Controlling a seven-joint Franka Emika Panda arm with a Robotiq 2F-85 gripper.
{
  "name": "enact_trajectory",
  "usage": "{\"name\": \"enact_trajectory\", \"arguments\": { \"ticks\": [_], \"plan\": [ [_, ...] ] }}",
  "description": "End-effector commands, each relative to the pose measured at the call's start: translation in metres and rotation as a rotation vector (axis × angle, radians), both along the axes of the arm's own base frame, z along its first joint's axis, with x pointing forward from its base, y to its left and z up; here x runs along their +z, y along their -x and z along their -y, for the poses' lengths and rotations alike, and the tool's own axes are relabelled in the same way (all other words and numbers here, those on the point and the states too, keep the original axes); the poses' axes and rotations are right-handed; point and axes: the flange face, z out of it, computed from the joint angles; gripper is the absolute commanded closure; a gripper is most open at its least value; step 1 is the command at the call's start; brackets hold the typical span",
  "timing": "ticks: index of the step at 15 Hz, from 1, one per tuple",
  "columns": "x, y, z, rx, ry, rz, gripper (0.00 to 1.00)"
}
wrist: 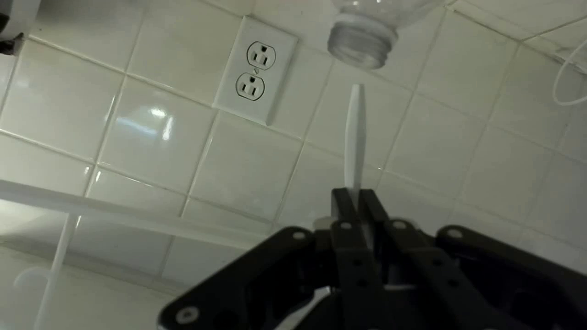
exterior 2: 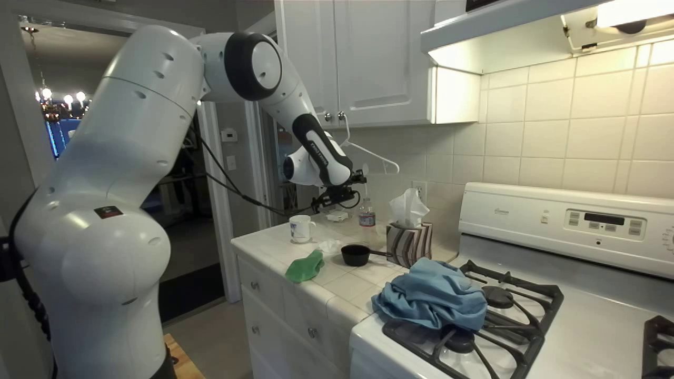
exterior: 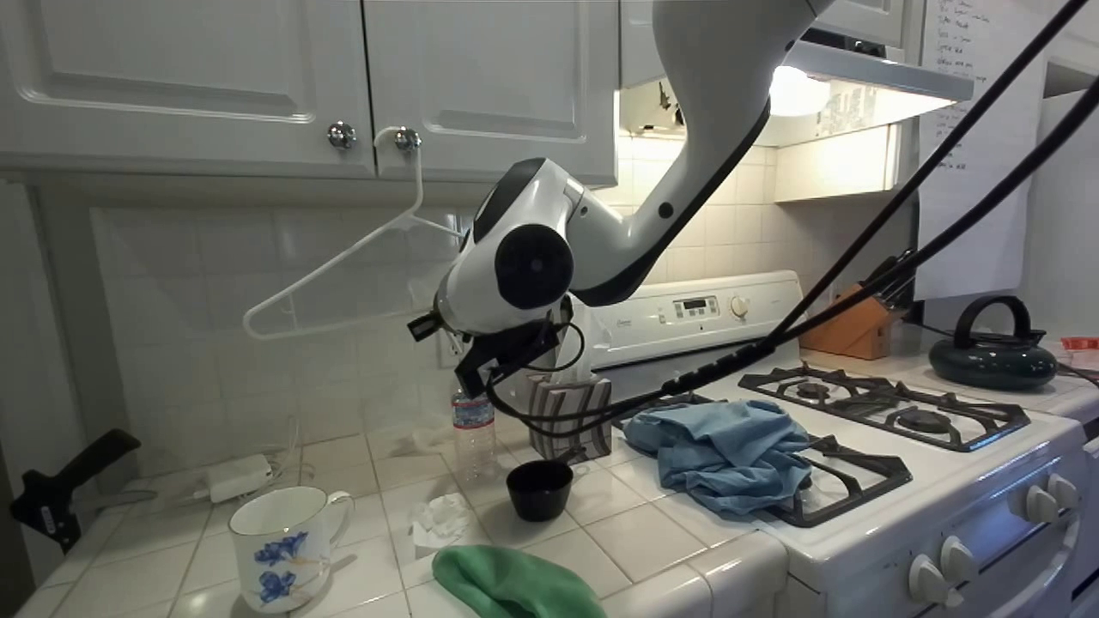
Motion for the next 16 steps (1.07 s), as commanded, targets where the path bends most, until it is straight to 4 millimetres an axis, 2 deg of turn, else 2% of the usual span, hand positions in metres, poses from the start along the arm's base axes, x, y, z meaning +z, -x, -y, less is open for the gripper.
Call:
{"name": "enact_trajectory", "arguments": {
  "ticks": [1, 16],
  "plan": [
    [0.004, 0.009, 0.001, -0.018, -0.034, 0.000, 0.98],
    [-0.010, 0.014, 0.006, -0.032, -0.058, -0.015, 0.98]
  ]
}}
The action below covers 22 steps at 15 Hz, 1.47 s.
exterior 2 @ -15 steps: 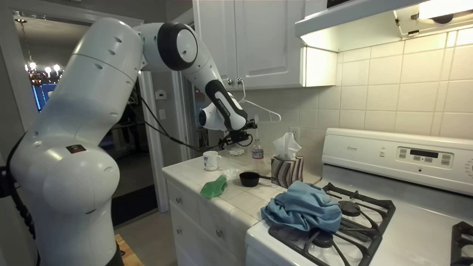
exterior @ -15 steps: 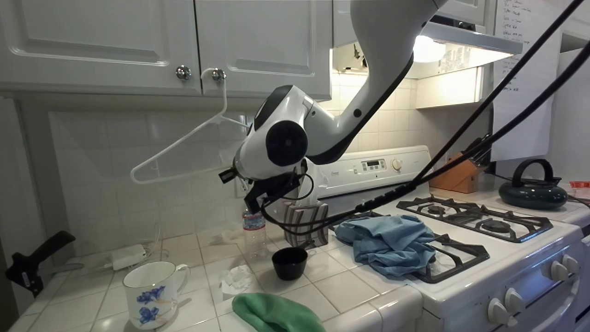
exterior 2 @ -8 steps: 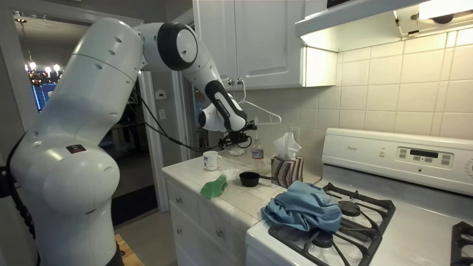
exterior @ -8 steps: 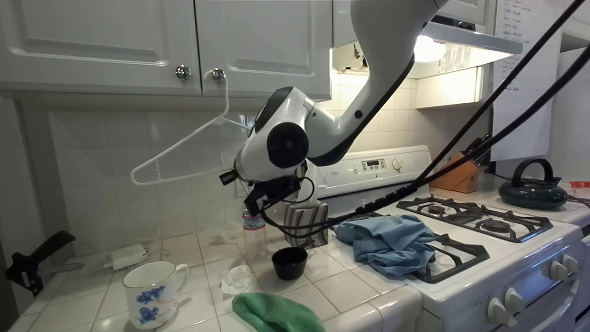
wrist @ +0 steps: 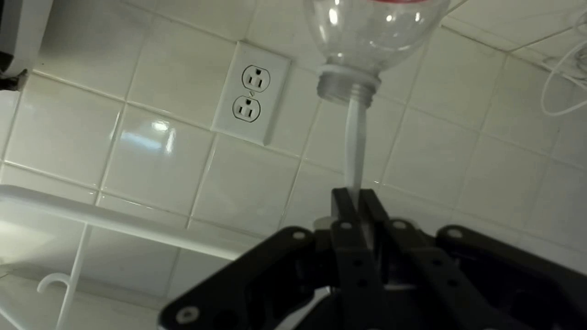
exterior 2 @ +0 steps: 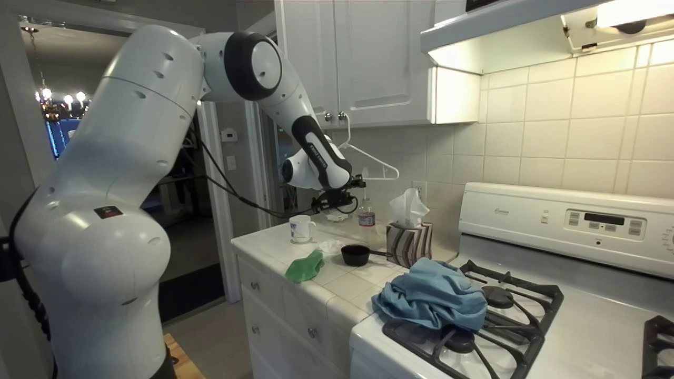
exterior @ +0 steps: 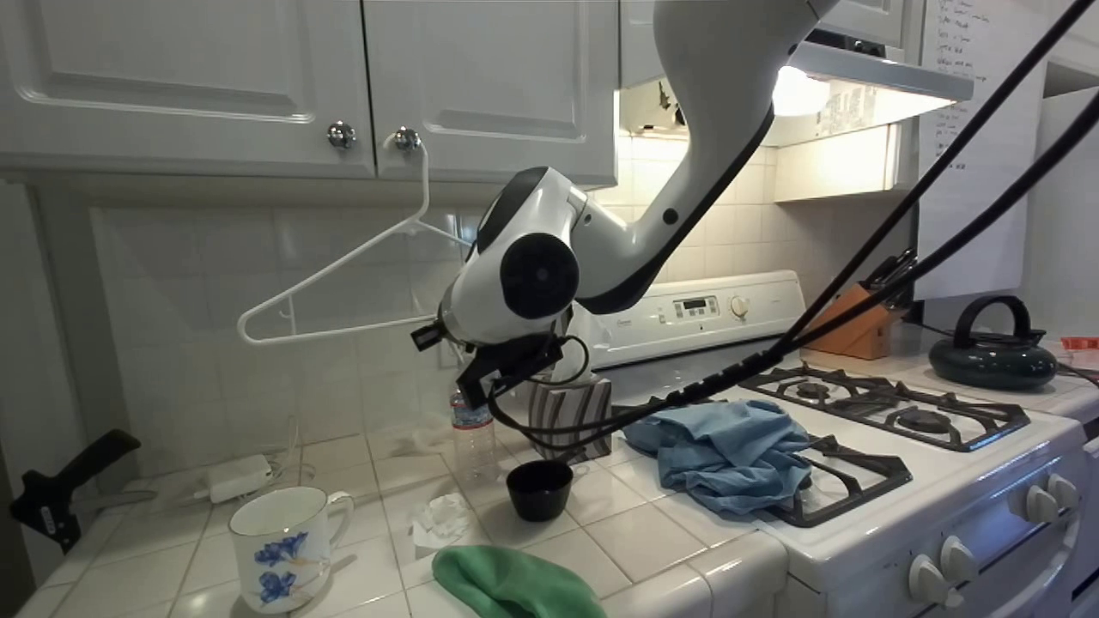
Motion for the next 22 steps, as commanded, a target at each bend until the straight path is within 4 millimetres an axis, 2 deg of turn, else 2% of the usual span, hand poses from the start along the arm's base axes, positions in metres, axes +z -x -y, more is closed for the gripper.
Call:
{"name": "enact_trajectory", "arguments": {
  "ticks": [1, 9, 16, 22],
  "plan": [
    [0.003, 0.008, 0.005, -0.026, -0.016, 0.007, 0.98],
    [0.002, 0.015, 0.017, -0.061, -0.028, 0.014, 0.98],
    [-0.006, 0.020, 0.011, -0.042, -0.049, -0.011, 0.98],
    [-0.005, 0.021, 0.011, -0.046, -0.053, -0.012, 0.98]
  ]
}}
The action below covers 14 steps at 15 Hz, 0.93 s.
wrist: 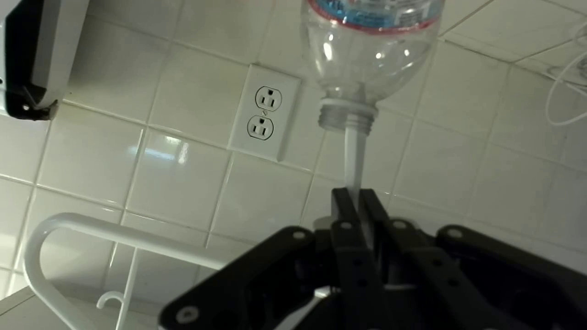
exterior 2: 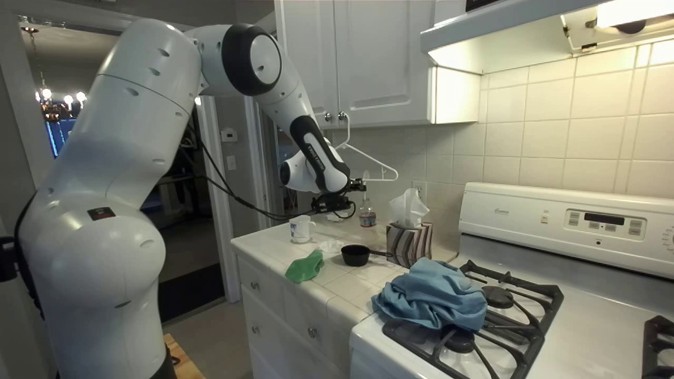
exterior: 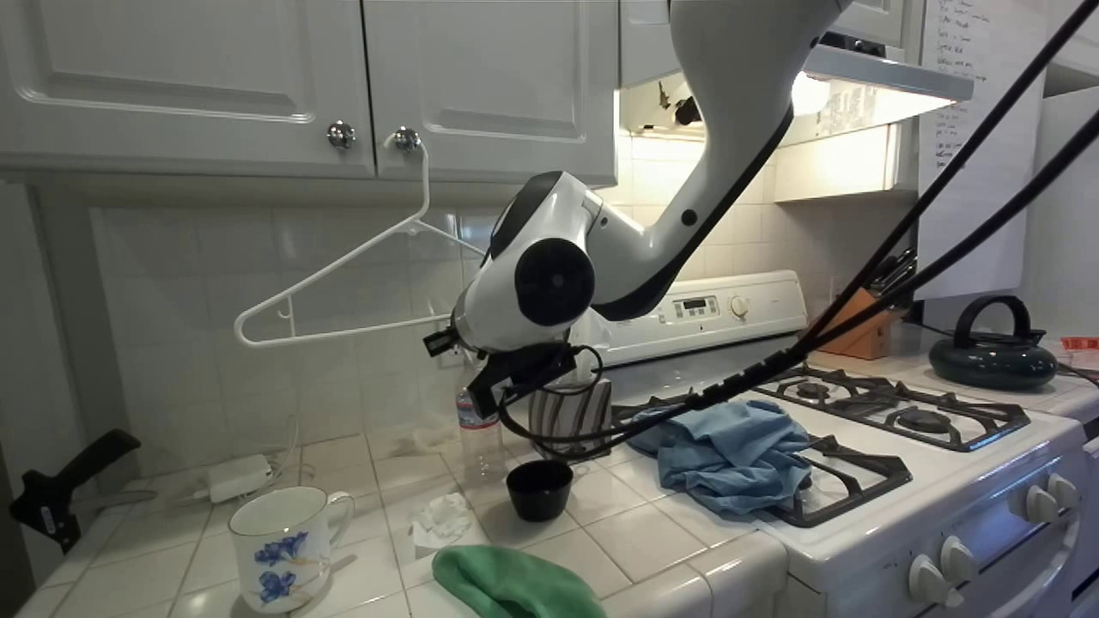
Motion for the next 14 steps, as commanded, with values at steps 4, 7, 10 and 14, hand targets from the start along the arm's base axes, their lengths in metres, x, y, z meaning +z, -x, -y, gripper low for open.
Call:
{"name": "enact_trajectory", "arguments": {
  "ticks": [4, 7, 10, 14],
  "plan": [
    [0.0034, 0.0046, 0.0037, -0.018, -0.016, 0.002, 0.65],
    [0.0040, 0.0041, 0.0038, -0.018, -0.015, 0.004, 0.46],
    [0.0050, 0.0039, 0.0030, -0.017, -0.014, 0.006, 0.23],
    [0.0061, 0.0052, -0.0004, 0.003, -0.011, 0.000, 0.01]
  ]
}}
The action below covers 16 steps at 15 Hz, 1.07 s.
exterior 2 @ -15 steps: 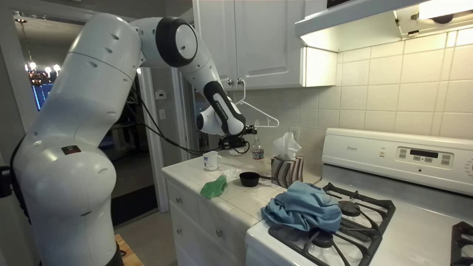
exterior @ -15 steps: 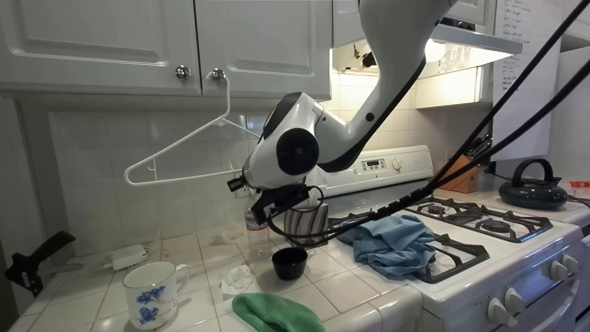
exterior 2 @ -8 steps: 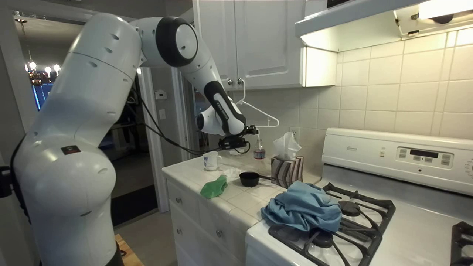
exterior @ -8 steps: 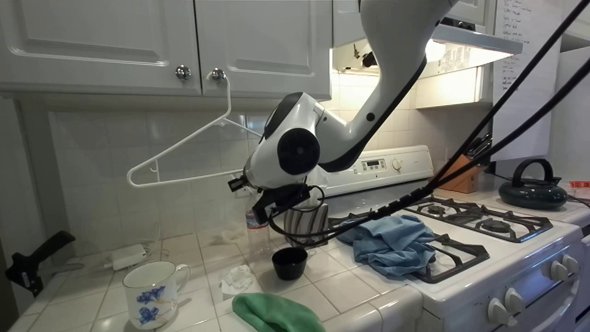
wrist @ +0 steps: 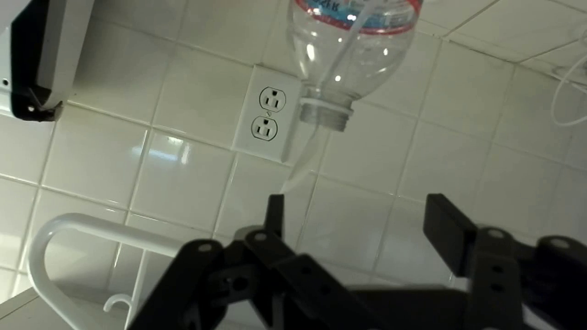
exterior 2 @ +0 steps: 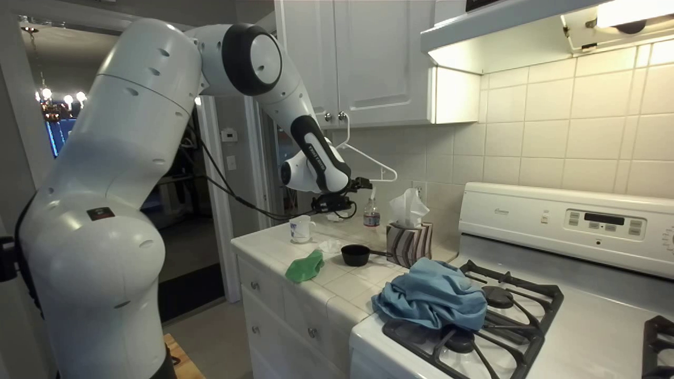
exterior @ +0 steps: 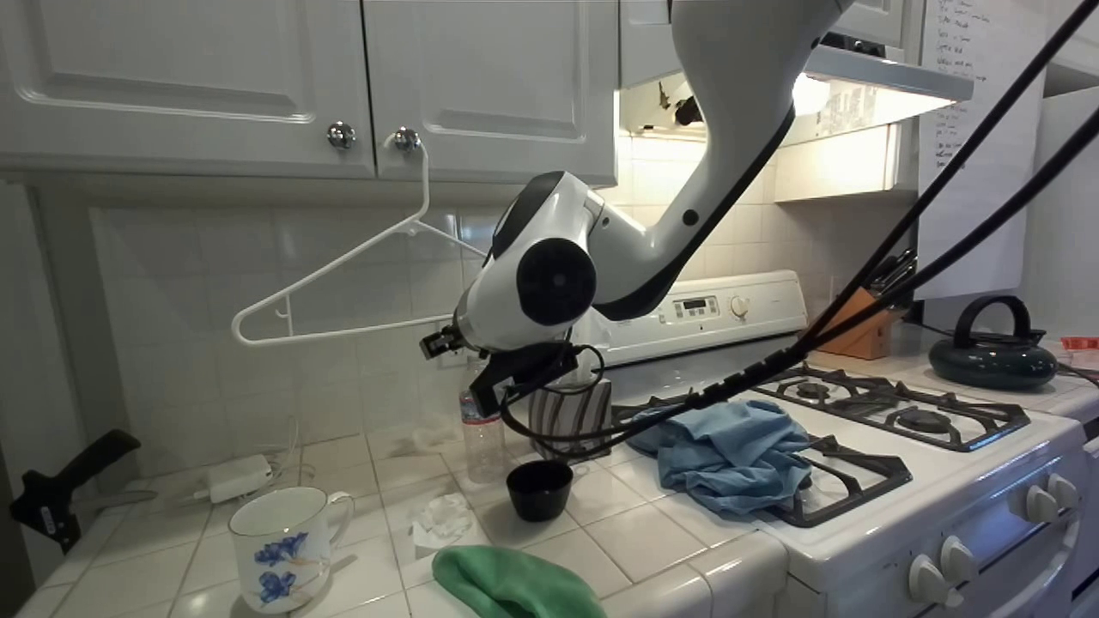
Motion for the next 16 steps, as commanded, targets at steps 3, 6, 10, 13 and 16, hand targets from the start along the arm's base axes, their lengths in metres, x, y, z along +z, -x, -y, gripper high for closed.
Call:
{"name": "enact_trajectory", "arguments": {
  "ticks": [3, 6, 10, 13, 16],
  "plan": [
    [0.008, 0.015, -0.010, 0.047, -0.022, -0.078, 0.00],
    [0.020, 0.035, -0.007, 0.073, -0.062, -0.169, 0.00],
    [0.061, 0.073, 0.017, 0.166, -0.130, -0.332, 0.00],
    [0.069, 0.103, 0.055, 0.240, -0.187, -0.467, 0.00],
    [0.031, 0.139, 0.106, 0.189, -0.114, -0.574, 0.00]
  ]
}}
